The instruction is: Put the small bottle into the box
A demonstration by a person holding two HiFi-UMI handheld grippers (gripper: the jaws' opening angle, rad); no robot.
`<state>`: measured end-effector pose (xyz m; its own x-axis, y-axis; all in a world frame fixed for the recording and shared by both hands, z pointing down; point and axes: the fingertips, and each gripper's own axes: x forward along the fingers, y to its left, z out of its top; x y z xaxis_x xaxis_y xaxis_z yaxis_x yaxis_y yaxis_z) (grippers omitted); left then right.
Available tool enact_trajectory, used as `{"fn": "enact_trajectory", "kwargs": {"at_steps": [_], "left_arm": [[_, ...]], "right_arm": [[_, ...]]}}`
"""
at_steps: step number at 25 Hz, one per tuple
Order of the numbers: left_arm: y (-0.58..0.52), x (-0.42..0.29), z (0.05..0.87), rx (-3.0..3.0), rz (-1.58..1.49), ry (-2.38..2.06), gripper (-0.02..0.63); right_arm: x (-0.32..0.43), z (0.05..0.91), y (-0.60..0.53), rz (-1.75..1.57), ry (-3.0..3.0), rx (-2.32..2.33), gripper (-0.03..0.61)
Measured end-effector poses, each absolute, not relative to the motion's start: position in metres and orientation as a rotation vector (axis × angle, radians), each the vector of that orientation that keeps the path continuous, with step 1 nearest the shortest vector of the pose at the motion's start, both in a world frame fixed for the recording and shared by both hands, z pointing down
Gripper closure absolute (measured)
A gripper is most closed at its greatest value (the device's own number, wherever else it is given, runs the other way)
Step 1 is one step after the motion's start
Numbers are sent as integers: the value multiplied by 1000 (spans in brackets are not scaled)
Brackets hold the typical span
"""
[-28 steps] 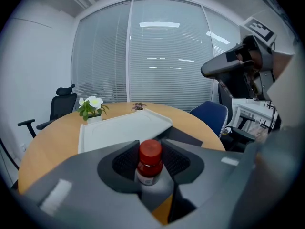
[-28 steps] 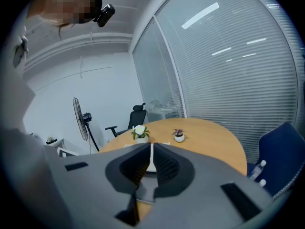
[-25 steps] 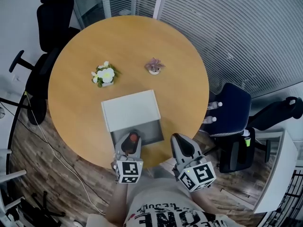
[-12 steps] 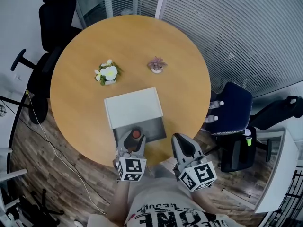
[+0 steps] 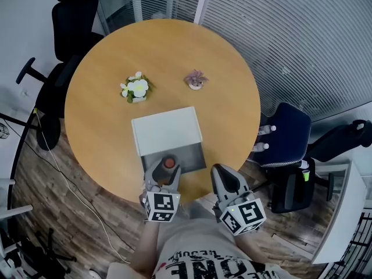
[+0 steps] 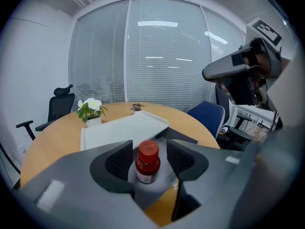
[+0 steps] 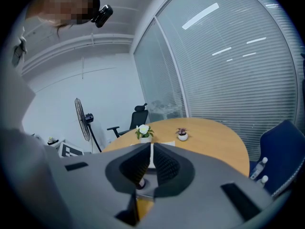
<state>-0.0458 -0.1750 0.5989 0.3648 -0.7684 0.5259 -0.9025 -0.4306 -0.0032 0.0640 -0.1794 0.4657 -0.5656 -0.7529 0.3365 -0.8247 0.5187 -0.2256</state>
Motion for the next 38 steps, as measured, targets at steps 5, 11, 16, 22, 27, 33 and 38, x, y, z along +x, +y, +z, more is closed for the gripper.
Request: {"fn": "enact_trajectory", "kwargs": {"at_steps": [5,11,16,22,27,33,38], "left_arm": [[-174,-46,590,2331,644,-1478,390],[-177,-55,567,2306,599,-1558,497],[-185,-62,539,2317,550,-1651,573],[-188,-66,511,2334,502,-1750,603],[-193,-71,468,2359,396,-1862,603],[-186,-78,410,2356,252,-2007,603],[-167,-80,375,2288,127,-2103,604]], "right_arm": [[65,463,-180,541,-2576,1340,552],[64,456,-183,532,-2616,1320,552],[62,449,-187,517,-2646,1300,552],[61,439,-189,507,-2684,1267,552],[64,426,-191,475,-2725,1236,552],[71,405,-193,426,-2789,1189,552],[77,392,-188,393,-2833,1142,552]]}}
